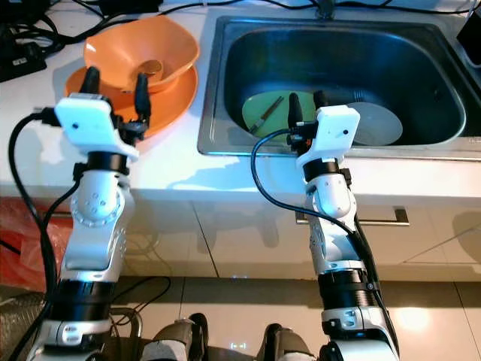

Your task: Kitchen organization

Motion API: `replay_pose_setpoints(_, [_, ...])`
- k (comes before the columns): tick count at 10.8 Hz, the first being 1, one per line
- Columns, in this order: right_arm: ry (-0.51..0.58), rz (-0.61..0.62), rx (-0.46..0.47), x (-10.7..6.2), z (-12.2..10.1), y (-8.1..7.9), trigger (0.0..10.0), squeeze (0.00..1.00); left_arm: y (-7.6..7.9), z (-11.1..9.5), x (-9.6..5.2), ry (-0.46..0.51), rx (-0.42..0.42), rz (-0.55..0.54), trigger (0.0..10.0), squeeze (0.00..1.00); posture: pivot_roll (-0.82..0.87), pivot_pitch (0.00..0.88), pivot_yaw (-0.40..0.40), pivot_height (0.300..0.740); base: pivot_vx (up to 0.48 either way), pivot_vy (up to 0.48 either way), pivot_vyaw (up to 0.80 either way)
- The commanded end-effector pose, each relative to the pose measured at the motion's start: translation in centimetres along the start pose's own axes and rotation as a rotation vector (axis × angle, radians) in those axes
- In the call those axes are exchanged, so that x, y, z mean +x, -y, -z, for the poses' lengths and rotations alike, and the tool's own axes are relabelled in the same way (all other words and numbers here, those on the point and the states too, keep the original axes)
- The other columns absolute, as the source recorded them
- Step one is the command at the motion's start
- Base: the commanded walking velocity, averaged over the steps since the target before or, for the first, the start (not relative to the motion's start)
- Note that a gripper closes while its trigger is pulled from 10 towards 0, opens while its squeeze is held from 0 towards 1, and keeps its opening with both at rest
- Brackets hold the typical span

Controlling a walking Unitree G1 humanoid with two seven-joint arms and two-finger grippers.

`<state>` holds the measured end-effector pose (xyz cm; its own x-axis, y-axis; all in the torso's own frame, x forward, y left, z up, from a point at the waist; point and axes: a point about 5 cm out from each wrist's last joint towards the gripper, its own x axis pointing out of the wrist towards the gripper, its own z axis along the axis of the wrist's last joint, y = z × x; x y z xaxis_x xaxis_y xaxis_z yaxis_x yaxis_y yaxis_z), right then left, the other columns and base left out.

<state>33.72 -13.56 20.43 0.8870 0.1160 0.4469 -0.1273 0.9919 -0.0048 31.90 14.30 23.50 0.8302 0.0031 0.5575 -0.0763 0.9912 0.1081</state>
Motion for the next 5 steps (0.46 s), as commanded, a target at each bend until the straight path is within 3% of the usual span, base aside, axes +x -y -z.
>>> replay_pose_setpoints(1, [0.019,0.004,0.010,0.1,-0.5,0.1,10.0,0.00,0.3,0.0,0.3,-0.004,-0.015,0.015,10.0,0.00,0.11,0.194,-0.011,0.740,0.000,0.000,0.00])
replay_pose_setpoints(5, [0.017,0.007,0.010,0.0,-0.4,0.0,10.0,0.00,1.3,0.8,1.4,-0.048,-0.025,0.041,10.0,0.00,0.09,0.189,-0.002,0.740,0.000,0.000,0.00])
